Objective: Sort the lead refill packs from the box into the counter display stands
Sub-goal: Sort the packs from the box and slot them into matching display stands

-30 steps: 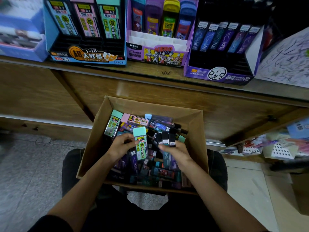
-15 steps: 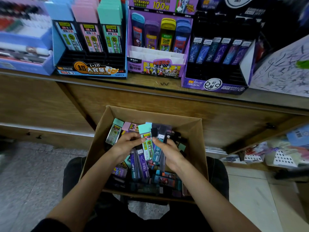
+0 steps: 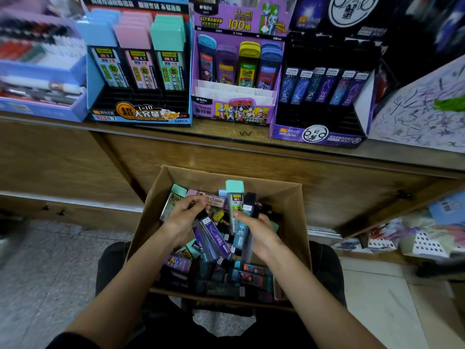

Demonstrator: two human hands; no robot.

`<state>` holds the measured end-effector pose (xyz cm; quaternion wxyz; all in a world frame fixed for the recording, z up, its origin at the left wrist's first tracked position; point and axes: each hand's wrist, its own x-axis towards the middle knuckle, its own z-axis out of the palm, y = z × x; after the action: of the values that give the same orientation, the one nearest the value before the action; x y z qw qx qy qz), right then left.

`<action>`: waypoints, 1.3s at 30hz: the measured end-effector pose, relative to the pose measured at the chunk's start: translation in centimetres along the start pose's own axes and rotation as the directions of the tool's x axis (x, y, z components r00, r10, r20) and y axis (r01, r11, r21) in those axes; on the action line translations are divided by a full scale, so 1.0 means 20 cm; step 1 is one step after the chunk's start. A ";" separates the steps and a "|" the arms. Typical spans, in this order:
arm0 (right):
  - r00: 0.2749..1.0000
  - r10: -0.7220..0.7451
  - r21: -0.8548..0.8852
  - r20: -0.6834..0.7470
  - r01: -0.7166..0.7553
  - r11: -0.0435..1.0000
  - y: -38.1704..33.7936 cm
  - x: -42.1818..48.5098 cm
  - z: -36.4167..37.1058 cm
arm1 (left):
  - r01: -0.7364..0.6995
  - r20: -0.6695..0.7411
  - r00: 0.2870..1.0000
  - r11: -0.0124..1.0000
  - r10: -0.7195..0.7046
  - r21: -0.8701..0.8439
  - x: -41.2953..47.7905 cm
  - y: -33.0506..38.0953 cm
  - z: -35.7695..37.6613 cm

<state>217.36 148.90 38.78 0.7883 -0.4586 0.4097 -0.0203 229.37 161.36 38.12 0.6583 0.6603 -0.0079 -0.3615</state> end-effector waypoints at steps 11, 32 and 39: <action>0.983 0.011 -0.038 0.183 -0.004 0.999 -0.05 -0.04 0.06 | -0.137 -0.071 0.988 0.990 0.140 0.043 0.05 0.16 0.12; 0.975 0.060 0.063 0.212 -0.074 0.995 -0.01 -0.10 0.13 | -0.126 -0.126 0.988 0.954 0.095 -0.272 -0.05 0.15 0.23; 0.981 0.002 0.127 0.194 -0.027 0.992 -0.07 -0.12 0.09 | -0.161 -0.034 0.984 0.949 0.177 0.272 -0.05 0.03 0.22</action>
<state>217.41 150.36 41.74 0.8525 -0.4036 0.3321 0.0037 226.72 157.95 39.72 0.5912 0.7505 -0.0941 -0.2799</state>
